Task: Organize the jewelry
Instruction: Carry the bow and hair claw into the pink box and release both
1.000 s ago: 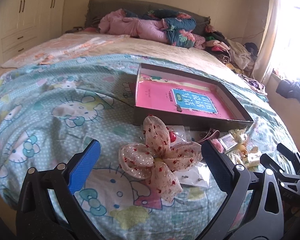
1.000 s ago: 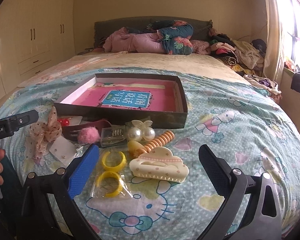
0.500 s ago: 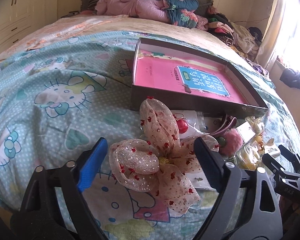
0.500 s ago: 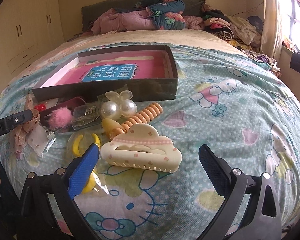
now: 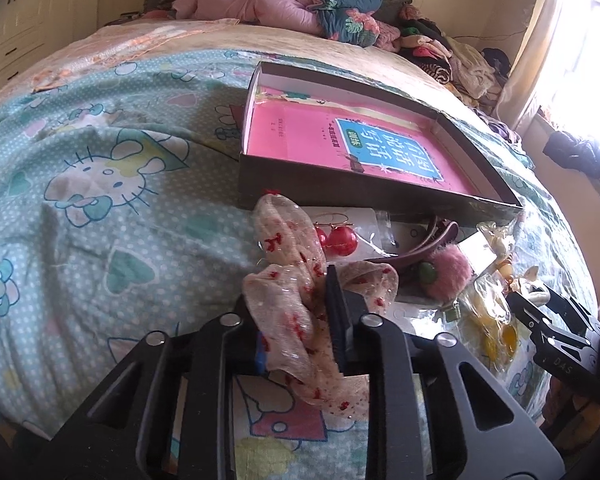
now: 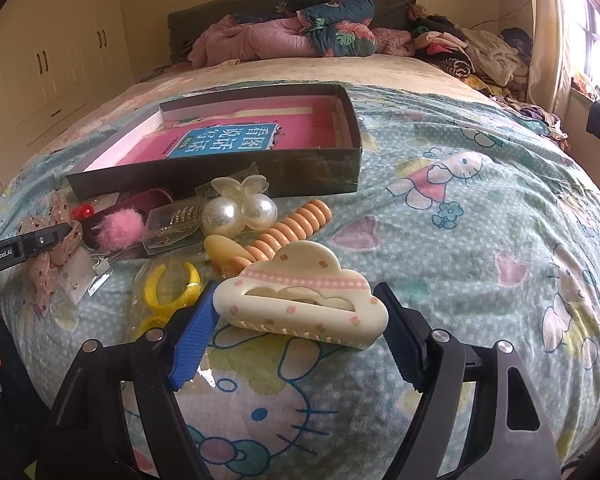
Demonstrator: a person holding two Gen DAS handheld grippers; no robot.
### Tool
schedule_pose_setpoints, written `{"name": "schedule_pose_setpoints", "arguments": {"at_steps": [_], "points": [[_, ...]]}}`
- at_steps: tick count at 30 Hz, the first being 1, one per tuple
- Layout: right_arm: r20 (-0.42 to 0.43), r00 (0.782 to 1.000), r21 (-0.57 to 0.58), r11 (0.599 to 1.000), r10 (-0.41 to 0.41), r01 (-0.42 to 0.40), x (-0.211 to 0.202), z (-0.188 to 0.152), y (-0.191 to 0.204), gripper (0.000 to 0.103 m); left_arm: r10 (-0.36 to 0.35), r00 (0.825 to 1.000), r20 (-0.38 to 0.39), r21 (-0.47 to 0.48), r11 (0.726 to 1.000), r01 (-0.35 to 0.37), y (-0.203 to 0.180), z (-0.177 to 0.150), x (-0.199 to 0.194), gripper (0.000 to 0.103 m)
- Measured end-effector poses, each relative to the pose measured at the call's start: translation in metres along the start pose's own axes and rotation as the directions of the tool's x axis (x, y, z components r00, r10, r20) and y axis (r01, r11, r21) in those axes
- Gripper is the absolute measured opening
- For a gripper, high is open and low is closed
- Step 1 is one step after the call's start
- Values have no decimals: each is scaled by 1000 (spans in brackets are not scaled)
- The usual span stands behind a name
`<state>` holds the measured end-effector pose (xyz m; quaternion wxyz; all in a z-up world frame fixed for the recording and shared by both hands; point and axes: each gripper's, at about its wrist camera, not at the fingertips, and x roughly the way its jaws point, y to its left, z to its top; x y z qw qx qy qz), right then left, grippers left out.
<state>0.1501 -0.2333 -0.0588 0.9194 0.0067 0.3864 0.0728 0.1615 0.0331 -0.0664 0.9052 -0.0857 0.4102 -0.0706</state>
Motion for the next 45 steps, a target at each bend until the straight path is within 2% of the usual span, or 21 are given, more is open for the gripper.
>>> {"name": "schedule_pose_setpoints", "arguments": {"at_steps": [14,27,40,45], "points": [[62,998,50,998,-33,30,-23,3,-28,72,-51,993,104,64,997,44,-32,29,-37,11],[121,991,72,996,-56,48,-34,31,-44,72,-55,989,139,86,995,44,-46,61,-26,11],[160,987,21,999,24,-28,-15,86,-17,72,-24,988,152,60,998,15,-32,93,0,11],[146,986,-6,997,74,-74,0,108,-4,72,-3,990,142,49,999,-4,-25,99,16,11]]}}
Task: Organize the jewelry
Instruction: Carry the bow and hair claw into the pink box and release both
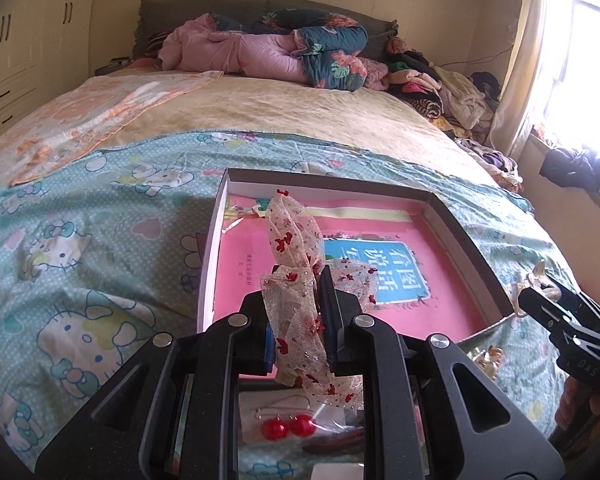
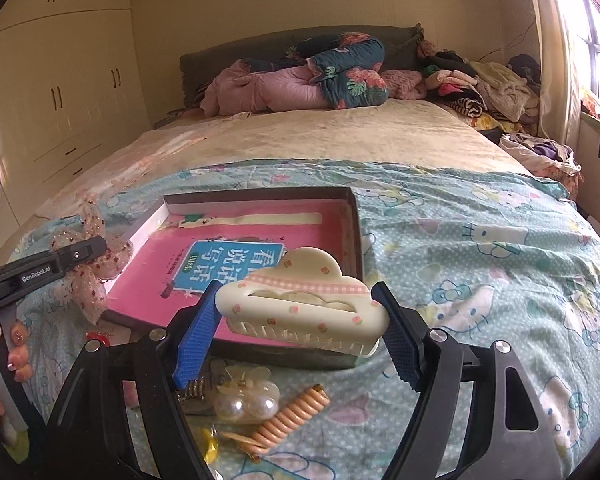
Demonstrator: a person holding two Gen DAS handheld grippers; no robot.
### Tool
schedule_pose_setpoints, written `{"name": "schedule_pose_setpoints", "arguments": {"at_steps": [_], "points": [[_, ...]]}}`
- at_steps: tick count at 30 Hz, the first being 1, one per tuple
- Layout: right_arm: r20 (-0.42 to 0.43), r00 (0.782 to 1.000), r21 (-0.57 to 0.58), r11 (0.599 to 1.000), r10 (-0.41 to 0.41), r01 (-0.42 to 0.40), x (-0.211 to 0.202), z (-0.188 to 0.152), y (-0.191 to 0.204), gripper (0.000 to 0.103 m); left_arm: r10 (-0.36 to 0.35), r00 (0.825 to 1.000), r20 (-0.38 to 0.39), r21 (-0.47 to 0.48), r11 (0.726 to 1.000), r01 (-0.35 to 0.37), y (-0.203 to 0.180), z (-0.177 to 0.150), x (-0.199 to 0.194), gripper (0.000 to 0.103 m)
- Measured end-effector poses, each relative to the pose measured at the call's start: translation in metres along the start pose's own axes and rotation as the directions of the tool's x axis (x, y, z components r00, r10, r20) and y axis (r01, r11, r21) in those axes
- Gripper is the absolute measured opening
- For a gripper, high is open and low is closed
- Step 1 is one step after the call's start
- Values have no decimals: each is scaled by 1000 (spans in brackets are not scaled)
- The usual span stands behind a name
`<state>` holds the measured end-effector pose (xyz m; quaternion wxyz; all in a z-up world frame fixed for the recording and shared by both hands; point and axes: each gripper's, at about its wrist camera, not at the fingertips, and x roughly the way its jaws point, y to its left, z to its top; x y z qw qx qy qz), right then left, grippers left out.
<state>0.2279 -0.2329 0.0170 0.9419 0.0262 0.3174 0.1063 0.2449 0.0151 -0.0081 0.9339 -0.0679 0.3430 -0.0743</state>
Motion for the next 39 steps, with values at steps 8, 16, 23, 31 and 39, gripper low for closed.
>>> {"name": "schedule_pose_setpoints", "arguments": {"at_steps": [8,16,23,31,39], "points": [[-44,999,-31,999,10,-11,39,18,10,72,26,1000,-13,10,1000,-26,5,0,22,11],[-118,993,-54,999,-16,10,82,20,8,72,33,999,-28,17,999,-33,6,0,38,12],[-154,988,-34,999,-24,19,101,16,3,72,40,999,-38,29,999,-38,5,-3,45,14],[-156,988,-32,999,-6,1,101,14,3,73,40,998,-42,39,999,-38,3,-6,46,14],[-101,995,-29,1000,-3,0,77,11,3,89,36,999,-21,52,998,-35,-3,-4,39,23]]}}
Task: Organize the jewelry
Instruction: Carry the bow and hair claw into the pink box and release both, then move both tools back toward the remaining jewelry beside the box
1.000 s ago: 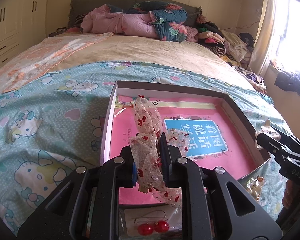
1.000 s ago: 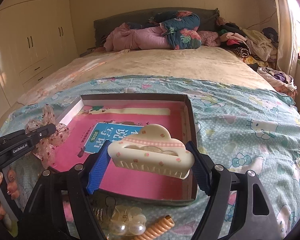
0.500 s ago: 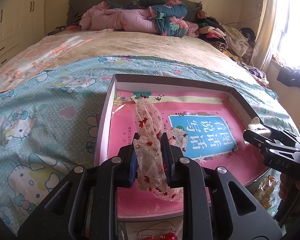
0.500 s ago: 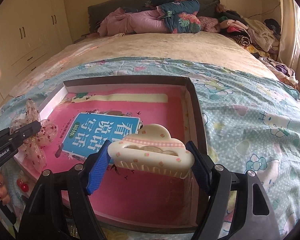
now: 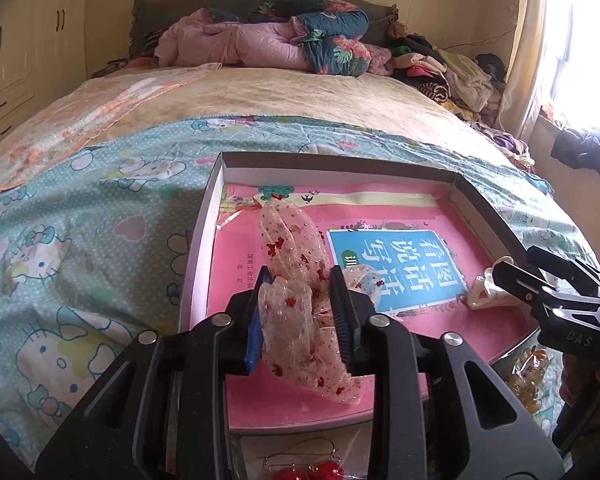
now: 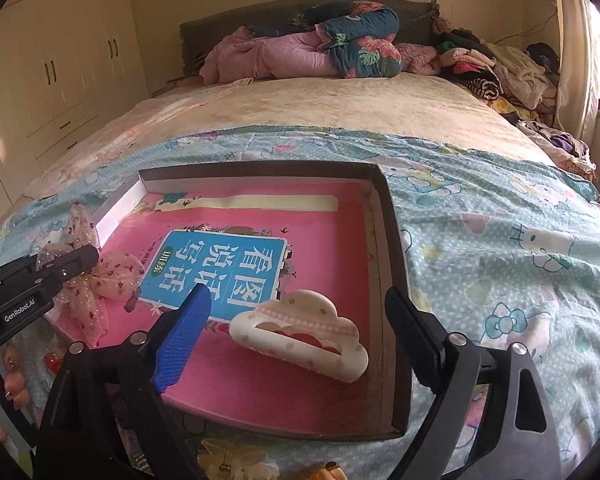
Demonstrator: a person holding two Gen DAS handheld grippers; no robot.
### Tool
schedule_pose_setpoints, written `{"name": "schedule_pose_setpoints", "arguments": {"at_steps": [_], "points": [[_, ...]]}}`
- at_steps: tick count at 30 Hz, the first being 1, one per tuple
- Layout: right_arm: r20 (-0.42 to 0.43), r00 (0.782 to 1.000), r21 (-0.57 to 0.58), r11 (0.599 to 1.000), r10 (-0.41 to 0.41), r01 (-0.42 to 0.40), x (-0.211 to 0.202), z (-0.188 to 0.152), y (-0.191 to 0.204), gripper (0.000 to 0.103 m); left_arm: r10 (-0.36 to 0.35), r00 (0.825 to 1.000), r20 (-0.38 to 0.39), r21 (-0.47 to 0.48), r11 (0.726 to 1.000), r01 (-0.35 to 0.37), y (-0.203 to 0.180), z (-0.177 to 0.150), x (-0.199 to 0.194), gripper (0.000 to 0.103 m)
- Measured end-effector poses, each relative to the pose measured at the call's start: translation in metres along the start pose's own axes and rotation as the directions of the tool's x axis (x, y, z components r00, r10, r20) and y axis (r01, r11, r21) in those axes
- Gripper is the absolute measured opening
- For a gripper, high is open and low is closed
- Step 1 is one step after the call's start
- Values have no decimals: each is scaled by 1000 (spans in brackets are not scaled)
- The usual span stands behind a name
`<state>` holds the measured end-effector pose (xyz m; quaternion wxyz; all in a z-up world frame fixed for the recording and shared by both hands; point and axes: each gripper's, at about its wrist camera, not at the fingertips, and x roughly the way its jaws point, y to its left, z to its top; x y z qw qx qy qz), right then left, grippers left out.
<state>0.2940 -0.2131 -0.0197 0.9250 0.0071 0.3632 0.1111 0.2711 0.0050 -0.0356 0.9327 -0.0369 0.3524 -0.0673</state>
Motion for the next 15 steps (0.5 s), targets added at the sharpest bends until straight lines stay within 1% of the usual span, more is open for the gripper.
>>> {"name": "schedule_pose_setpoints", "arguments": {"at_steps": [3,5,6,8,12,14,15], "points": [[24,1000,-6,1000,-4,4,-10,-2,1,91,3,1000,17,6,1000,-3,-3,1,-7,31],[39,999,-11,1000,-7,8,-17,-3,1,93,4,1000,30,2,1000,-4,-4,2,-13,40],[47,999,-13,1000,-7,8,-22,-3,1,94,4,999,35,-1,1000,-4,-4,2,-15,42],[65,998,-15,1000,-10,11,-30,-5,0,95,10,999,45,-5,1000,-10,-5,2,-20,52],[87,996,-8,1000,-13,14,-44,-9,-2,96,23,996,80,4,1000,-23,-9,1,-35,67],[95,995,-5,1000,-16,16,-50,-11,-4,97,26,995,93,5,1000,-27,-11,0,-41,79],[101,995,-4,1000,-19,19,-53,-12,-4,97,27,995,98,10,1000,-28,-12,-1,-45,81]]}}
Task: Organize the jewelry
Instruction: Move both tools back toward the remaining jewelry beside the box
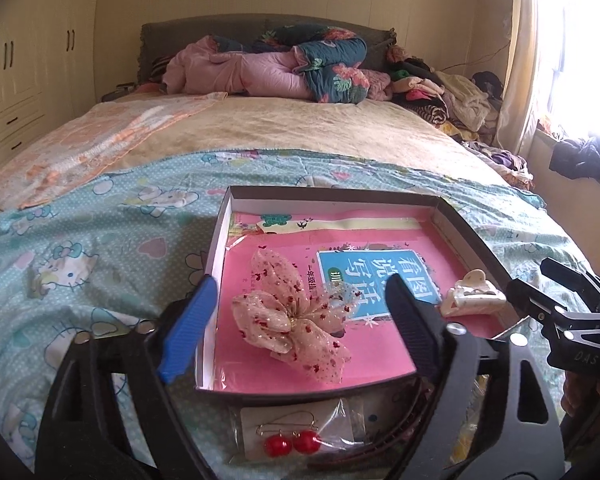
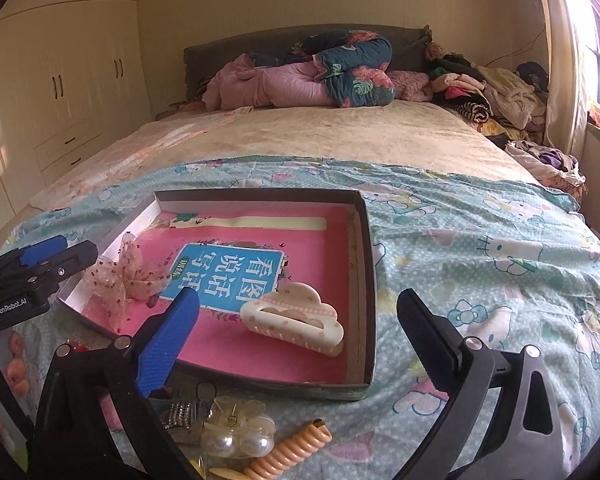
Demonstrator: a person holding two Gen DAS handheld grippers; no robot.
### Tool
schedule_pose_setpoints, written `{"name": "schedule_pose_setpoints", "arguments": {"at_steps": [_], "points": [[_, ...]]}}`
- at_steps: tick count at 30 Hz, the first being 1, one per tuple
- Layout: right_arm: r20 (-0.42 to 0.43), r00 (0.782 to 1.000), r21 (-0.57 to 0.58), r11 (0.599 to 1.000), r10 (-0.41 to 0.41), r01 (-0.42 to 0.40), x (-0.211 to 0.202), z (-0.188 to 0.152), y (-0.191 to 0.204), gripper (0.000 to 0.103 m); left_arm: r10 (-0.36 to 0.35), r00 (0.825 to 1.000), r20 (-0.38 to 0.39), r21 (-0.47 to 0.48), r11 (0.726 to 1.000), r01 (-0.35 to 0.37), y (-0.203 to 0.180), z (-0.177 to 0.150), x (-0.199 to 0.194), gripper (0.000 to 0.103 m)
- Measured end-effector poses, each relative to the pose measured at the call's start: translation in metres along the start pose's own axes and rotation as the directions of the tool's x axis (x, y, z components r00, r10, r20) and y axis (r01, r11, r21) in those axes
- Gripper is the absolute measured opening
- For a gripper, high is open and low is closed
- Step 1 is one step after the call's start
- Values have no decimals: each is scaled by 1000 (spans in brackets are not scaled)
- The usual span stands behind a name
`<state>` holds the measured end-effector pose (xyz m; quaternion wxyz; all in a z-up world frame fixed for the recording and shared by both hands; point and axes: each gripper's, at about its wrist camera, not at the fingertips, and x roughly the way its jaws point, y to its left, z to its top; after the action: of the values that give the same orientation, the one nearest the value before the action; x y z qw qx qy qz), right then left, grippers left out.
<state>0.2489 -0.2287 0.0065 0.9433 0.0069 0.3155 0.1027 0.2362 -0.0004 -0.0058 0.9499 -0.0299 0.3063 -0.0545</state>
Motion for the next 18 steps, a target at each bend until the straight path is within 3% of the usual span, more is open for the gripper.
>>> {"name": "schedule_pose_setpoints", "arguments": {"at_steps": [3,18], "points": [[20,1000,4,1000,-6,6,-9,-2,0,97,12,1000,15,9,1000,-12,-3,-2,-10,91],[72,997,-32,999,-8,10,-55,-15,11,97,3,998,67,13,1000,-4,-4,-21,-53,92]]}}
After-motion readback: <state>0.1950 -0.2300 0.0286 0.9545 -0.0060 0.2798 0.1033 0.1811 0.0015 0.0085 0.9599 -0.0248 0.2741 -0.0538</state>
